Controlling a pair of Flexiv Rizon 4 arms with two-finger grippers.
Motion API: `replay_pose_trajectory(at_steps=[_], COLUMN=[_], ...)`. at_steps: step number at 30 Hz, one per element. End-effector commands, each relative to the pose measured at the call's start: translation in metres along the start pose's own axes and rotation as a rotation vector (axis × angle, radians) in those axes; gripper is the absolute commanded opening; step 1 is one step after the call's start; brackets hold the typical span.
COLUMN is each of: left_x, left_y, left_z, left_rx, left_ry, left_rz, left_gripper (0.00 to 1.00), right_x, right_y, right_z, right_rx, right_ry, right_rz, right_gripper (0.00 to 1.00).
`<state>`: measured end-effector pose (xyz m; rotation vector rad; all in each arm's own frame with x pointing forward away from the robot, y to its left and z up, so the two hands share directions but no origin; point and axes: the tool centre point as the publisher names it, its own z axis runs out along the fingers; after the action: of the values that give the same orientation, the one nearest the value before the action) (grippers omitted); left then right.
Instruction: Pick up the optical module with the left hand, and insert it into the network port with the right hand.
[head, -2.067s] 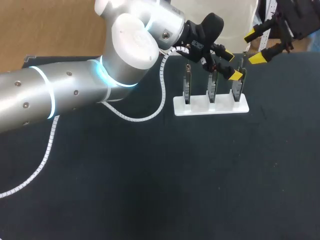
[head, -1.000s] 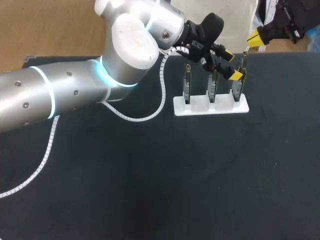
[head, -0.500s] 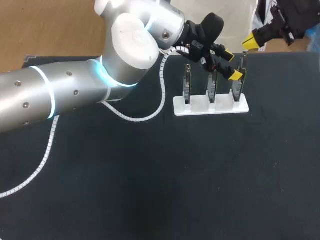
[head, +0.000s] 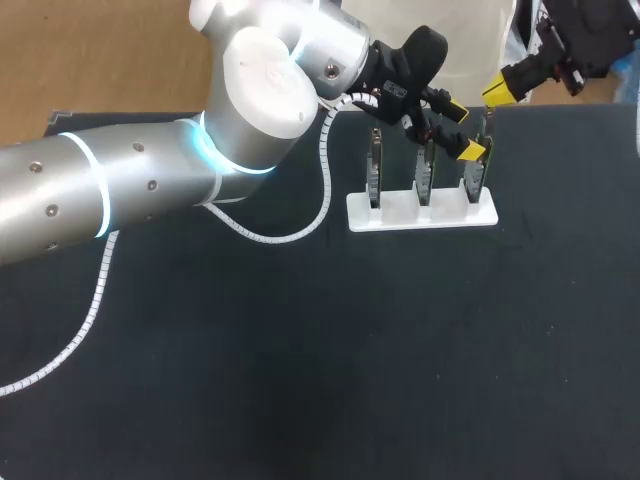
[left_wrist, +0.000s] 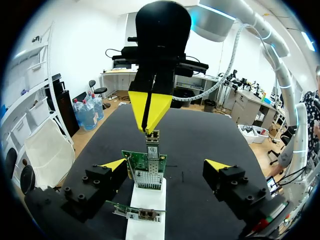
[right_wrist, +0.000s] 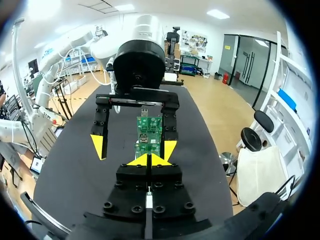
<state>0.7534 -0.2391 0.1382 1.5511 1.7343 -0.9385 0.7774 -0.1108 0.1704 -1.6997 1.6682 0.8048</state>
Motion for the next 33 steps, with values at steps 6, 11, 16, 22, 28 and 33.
replay_pose_trajectory(at_steps=[6,11,16,22,28,33], left_x=[-0.001,-0.001,-0.001,-0.001,-0.001,-0.001], left_y=[0.001,0.001,0.001,0.001,0.001,0.001], left_z=[0.000,0.000,0.000,0.000,0.000,0.000], left_rx=[0.001,0.001,0.001,0.001,0.001,0.001], left_ry=[0.005,0.005,0.005,0.005,0.005,0.005], left_rz=[-0.001,-0.001,-0.001,-0.001,-0.001,-0.001], left_gripper=[1.00,1.00,1.00,1.00,1.00,1.00], right_x=[0.012,0.017,0.020,0.021,0.023,0.025], right_y=[-0.002,-0.001,-0.001,0.001,0.002,0.003], right_z=[0.008,0.013,0.015,0.017,0.018,0.020], right_rx=[-0.017,-0.022,-0.030,-0.034,-0.036,-0.040], right_ry=[0.007,0.013,0.028,0.038,0.043,0.044], right_rz=[0.033,0.052,0.063,0.058,0.064,0.069], right_gripper=[0.00,0.00,0.00,0.00,0.00,0.00])
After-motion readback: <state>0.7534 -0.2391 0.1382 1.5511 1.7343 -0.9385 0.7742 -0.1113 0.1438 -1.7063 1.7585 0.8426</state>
